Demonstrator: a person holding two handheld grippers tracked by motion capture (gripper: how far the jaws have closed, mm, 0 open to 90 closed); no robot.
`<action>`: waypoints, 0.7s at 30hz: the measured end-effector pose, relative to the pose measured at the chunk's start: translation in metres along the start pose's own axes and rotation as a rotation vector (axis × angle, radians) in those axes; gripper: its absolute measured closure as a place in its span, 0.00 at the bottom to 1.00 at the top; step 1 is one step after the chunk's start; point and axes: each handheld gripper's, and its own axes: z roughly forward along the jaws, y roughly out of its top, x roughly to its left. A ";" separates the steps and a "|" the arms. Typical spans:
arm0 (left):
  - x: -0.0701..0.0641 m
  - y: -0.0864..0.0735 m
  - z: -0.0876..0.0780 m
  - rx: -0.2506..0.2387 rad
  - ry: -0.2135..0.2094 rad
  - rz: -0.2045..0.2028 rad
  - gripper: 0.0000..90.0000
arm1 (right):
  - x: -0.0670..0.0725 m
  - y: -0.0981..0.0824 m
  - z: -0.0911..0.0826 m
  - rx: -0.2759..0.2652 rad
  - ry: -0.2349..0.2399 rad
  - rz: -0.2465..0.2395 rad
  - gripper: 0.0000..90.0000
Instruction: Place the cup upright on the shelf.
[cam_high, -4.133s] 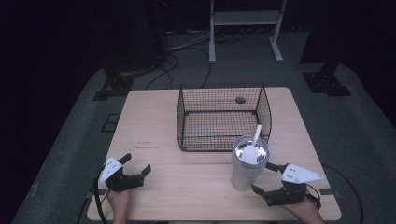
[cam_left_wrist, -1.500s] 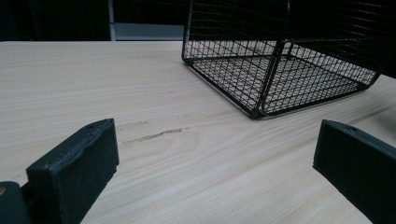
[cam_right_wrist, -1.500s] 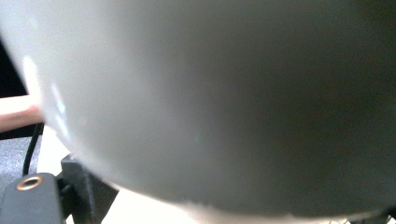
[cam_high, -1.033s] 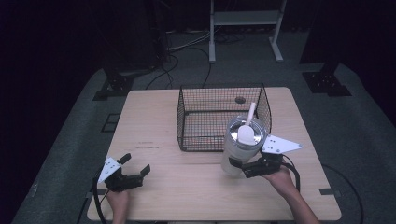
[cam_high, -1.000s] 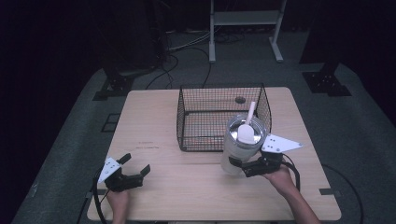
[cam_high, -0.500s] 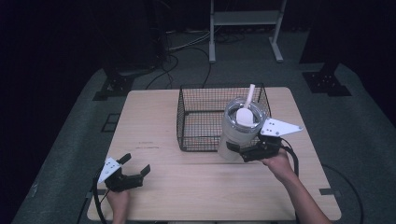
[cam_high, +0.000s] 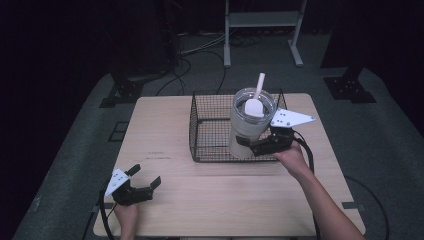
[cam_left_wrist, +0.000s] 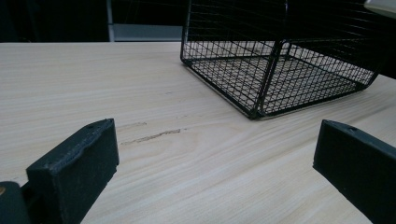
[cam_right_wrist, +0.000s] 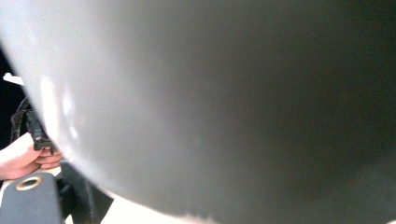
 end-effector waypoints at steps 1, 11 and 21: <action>0.000 0.000 0.000 0.000 0.000 0.000 0.00 | -0.001 0.002 0.002 0.003 0.002 -0.002 0.10; 0.000 0.000 0.000 -0.005 -0.001 0.000 0.00 | -0.012 0.019 0.029 0.023 0.009 -0.035 0.10; 0.000 0.000 -0.001 -0.006 -0.006 -0.003 0.00 | -0.027 0.023 0.058 0.036 0.019 -0.017 0.10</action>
